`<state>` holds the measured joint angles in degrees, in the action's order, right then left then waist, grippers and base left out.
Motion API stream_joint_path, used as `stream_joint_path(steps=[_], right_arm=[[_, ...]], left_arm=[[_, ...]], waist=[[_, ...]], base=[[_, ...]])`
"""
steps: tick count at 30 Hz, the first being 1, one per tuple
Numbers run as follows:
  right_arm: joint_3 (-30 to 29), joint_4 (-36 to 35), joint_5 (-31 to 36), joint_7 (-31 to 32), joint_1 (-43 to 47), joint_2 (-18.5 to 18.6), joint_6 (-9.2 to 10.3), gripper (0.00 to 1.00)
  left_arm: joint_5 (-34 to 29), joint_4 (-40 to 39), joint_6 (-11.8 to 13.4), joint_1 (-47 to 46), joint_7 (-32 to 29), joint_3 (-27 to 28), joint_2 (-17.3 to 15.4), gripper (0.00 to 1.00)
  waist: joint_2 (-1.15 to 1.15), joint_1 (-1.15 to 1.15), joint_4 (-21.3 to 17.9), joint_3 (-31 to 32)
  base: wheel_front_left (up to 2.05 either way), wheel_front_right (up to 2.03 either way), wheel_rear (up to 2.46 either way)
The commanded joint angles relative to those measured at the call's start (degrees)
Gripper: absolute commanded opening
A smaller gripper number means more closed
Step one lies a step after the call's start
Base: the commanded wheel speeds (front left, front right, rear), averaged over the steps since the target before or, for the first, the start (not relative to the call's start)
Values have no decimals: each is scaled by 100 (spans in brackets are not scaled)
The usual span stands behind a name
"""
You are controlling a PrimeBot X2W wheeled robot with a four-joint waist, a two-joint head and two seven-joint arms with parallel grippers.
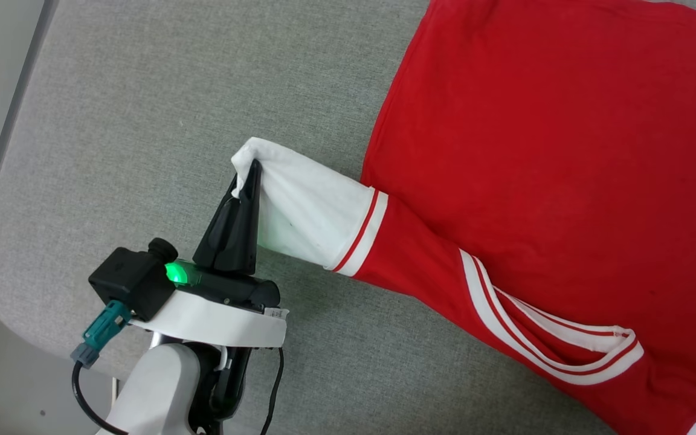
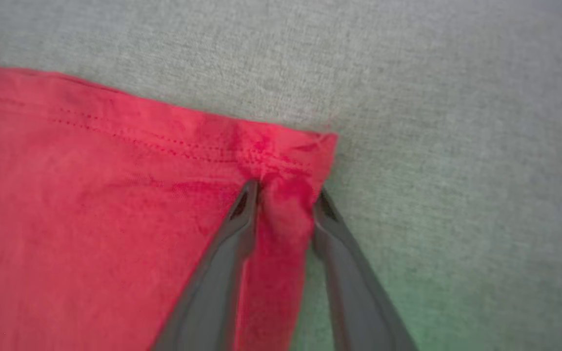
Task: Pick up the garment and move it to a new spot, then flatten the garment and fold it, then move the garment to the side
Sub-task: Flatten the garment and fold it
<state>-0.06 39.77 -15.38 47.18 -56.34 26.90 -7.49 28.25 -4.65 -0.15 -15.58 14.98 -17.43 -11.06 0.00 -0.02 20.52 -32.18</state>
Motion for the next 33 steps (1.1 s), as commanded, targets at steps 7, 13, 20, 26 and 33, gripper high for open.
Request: stream_joint_path(steps=[7,13,20,26,33], right_arm=[[201,453,-207,236,664,-152,2,0],[232,184,-322,-210,681,-74,3,0],[104,-335,-738,-521,1605,114,4,0],[-304,-1000,-1053,-657,2999,-30,4,0],[-1077,-2038,-1096,-810,4888,-598,4,0]], left_arm=[[-191,119,-117,68,28,179,94,0],[-220,412,-92,338,23,306,14,0],[-74,824,8,772,-32,482,-143,0],[77,1017,94,1167,-128,653,-287,0],[216,1138,170,1489,-364,761,-437,0]], waist=[[0,2,-132,253],[0,2,-409,917],[0,2,-828,1728],[0,2,-1282,2253],[0,2,-1723,2579]], base=[[0,0,0],[0,0,0],[0,0,0],[0,0,0],[0,0,0]])
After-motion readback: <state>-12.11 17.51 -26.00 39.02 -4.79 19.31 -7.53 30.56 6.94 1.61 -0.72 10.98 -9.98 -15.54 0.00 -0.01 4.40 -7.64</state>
